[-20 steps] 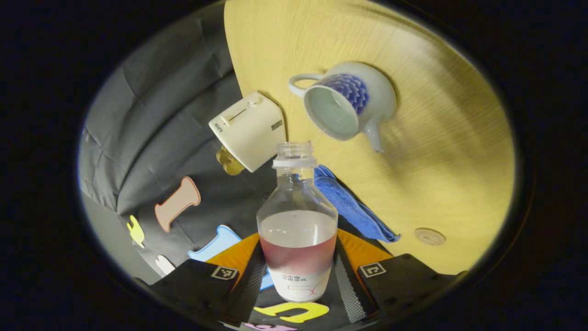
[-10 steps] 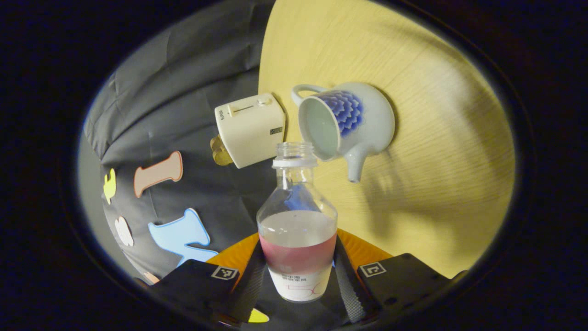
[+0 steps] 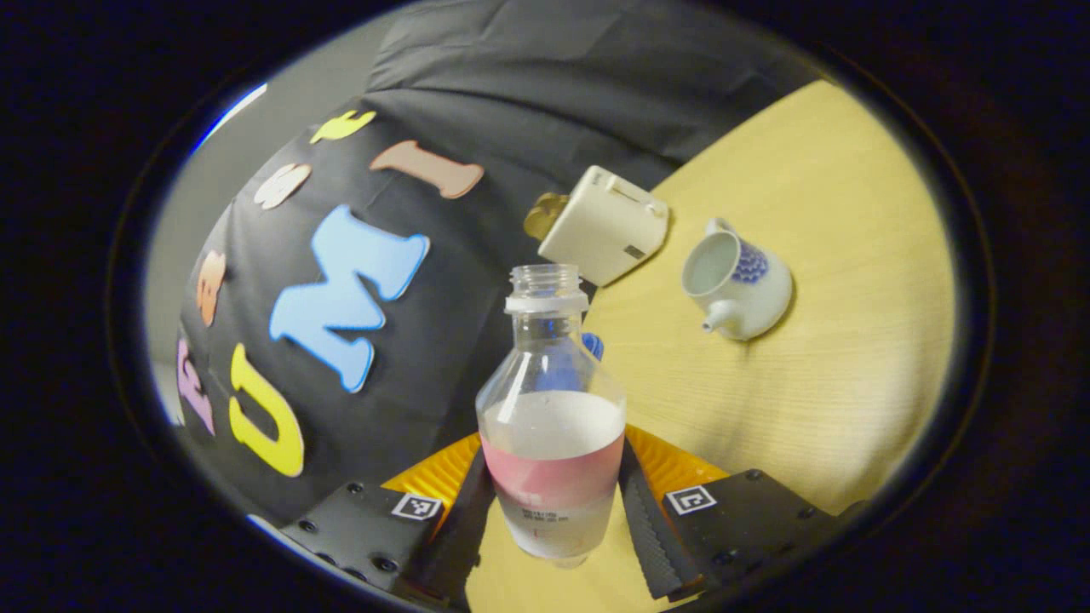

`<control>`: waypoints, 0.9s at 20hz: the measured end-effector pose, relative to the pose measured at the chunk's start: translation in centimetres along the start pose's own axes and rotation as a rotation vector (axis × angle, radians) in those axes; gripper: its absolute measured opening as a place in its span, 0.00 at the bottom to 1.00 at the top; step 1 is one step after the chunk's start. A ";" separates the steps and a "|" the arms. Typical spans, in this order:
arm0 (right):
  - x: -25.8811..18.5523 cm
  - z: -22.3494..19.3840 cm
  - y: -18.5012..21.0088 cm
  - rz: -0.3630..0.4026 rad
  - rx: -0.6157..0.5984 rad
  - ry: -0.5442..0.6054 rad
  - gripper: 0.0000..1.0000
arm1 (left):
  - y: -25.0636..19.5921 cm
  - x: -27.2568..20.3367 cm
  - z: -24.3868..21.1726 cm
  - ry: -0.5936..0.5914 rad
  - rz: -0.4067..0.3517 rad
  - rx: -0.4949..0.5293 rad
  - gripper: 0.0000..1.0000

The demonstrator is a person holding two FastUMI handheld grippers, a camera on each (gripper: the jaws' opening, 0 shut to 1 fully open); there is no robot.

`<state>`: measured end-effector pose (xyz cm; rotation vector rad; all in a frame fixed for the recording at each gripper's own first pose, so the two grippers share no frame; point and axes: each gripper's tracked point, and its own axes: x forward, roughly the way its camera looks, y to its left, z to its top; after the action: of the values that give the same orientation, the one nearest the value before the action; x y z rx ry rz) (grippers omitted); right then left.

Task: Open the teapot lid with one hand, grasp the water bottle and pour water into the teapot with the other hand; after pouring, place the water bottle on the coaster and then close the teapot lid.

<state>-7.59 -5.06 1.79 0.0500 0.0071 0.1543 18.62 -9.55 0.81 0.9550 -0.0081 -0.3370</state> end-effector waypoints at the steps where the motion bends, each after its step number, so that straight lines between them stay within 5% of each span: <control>1: 0.3 0.0 0.3 0.010 -0.004 0.005 0.11 | 1.2 -1.0 -0.9 -0.004 0.035 -0.085 0.88; 10: 1.9 0.6 2.9 0.051 -0.019 0.014 0.11 | 8.5 -5.1 -10.1 -0.081 0.121 -0.829 0.88; 15: 2.7 0.1 3.0 0.056 -0.013 0.033 0.11 | 11.6 -2.7 -13.6 -0.099 0.130 -1.058 0.87; 18: 2.8 -0.3 2.3 0.041 -0.001 0.042 0.11 | 11.9 0.1 -15.7 -0.076 0.154 -1.072 0.86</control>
<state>-5.15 -2.37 1.63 0.0461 0.0479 0.1965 24.46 9.30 1.22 -0.1215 0.0281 -0.1856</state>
